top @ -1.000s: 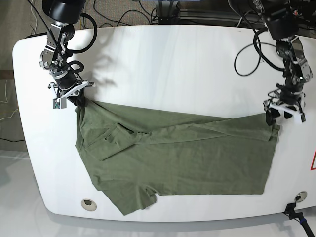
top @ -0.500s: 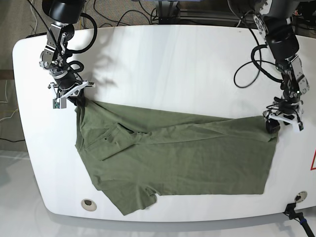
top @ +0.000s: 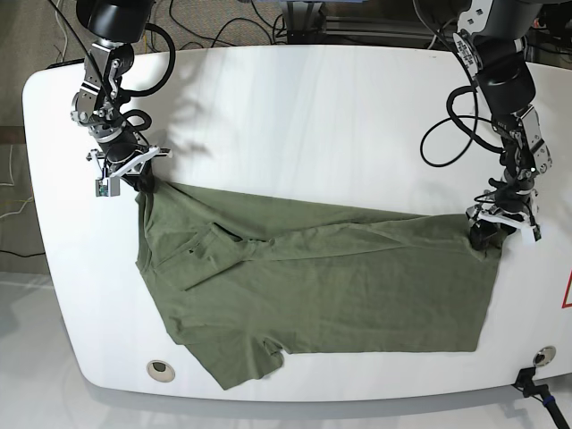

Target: Fold the T-shirt properly

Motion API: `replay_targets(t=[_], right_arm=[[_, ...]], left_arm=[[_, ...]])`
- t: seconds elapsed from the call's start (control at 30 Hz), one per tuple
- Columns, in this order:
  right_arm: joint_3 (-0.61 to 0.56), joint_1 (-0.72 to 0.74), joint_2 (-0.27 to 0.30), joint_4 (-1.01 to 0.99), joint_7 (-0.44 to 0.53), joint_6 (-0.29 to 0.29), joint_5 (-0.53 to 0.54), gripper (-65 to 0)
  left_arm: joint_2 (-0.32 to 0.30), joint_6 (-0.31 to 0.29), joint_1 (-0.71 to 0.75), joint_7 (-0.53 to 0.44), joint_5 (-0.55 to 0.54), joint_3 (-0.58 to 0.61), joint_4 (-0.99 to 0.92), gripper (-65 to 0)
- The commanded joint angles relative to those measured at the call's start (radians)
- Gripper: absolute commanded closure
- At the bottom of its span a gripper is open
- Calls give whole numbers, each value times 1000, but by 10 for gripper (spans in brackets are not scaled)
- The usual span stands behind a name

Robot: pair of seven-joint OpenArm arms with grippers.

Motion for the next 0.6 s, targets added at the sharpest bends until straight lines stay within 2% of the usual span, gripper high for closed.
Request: replay_targets(t=[0.0,0.1,0.13,0.2,0.33,0.37,0.57], right_arm=[[2,5,13,12,7,6,2,0],[2,-10,13,12,7,6,5,0],[2,-12,11,12,7,6,7,0],[2,-13,11,12,9,6,7,0],[2,-15,10,12,9,7,8,0],[2,-15,10,12,9,7,8,0],[2,-15,8,13,9,7,10,0]], left_arm=[[-5,-4,-9,36,3,3,4,-471],[-5,-4,-9,36,3,3,4,-461],[-5,-4,-10,36,3,3,6,-430],[-5,-4,-12,36,3,3,6,-324],[-5,-1,-32,35,3,3,6,-24],[-5,-1,-32,35,3,3,6,0],[-5,-1,-32,35,5,3,6,0]])
